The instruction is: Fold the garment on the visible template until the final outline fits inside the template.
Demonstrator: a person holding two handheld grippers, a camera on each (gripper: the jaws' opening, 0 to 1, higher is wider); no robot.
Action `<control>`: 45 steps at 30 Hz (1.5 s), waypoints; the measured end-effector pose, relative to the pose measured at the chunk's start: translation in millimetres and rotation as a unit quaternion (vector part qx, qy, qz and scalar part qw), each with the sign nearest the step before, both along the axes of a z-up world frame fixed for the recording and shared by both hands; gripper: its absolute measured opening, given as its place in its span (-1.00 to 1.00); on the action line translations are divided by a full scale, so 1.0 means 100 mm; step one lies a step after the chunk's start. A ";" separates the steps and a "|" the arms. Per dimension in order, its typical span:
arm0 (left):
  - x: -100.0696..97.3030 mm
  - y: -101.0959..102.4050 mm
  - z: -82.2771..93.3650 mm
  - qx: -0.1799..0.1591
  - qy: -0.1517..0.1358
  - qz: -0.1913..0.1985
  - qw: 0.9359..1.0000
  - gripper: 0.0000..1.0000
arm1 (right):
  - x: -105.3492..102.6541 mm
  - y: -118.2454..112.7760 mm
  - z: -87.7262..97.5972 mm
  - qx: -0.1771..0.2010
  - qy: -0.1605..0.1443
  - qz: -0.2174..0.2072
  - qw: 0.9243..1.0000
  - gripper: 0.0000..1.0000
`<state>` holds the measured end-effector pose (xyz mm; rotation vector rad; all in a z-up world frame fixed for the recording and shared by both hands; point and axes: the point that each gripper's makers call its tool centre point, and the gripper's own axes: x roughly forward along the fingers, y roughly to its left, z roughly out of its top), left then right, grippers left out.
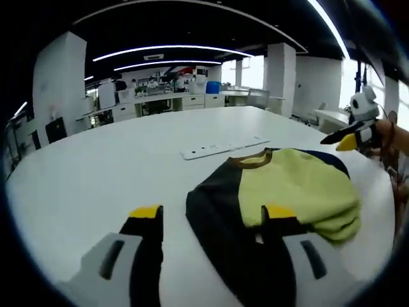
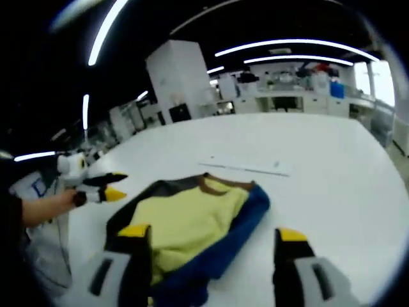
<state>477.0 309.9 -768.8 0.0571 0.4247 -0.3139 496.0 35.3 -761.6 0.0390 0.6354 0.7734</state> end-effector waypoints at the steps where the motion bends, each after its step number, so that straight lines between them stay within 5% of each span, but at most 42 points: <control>1: -0.03 0.00 0.01 0.001 -0.002 -0.003 1.000 0.23 | -0.02 0.00 -0.02 0.000 0.001 0.002 1.000 0.54; 13: -0.56 -0.04 -0.10 0.010 0.019 -0.017 1.000 0.19 | -0.54 0.03 -0.14 -0.006 0.008 0.037 0.999 0.37; 20: -0.78 -0.08 -0.30 0.017 0.042 -0.025 0.999 0.05 | -0.82 0.08 -0.23 -0.028 -0.012 0.061 0.998 0.02; 37: -0.96 -0.08 -0.66 0.000 0.092 -0.013 0.996 -0.59 | -0.99 0.01 -0.65 -0.064 -0.003 0.039 0.997 -0.64; 45: -0.96 -0.08 -0.68 -0.011 0.090 -0.010 0.996 -0.92 | -0.94 -0.05 -0.73 -0.042 -0.003 -0.003 0.999 -0.95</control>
